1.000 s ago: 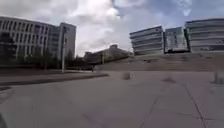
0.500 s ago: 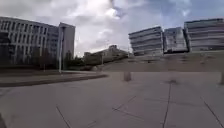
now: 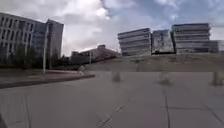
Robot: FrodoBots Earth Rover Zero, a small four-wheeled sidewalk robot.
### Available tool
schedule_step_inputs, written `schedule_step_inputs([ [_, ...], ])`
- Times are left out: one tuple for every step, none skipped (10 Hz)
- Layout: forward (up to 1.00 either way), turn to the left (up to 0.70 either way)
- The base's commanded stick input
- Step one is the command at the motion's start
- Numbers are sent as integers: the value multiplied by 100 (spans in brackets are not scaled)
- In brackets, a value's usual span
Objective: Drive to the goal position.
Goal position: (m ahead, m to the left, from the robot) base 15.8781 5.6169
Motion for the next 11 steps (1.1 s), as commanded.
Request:
schedule_step_inputs([
  [70, 0],
  [70, 0],
  [70, 0],
  [70, -5],
  [70, -29],
  [70, -35],
  [70, -35],
  [70, -35],
  [70, -35],
  [70, -35],
  [70, -10],
])
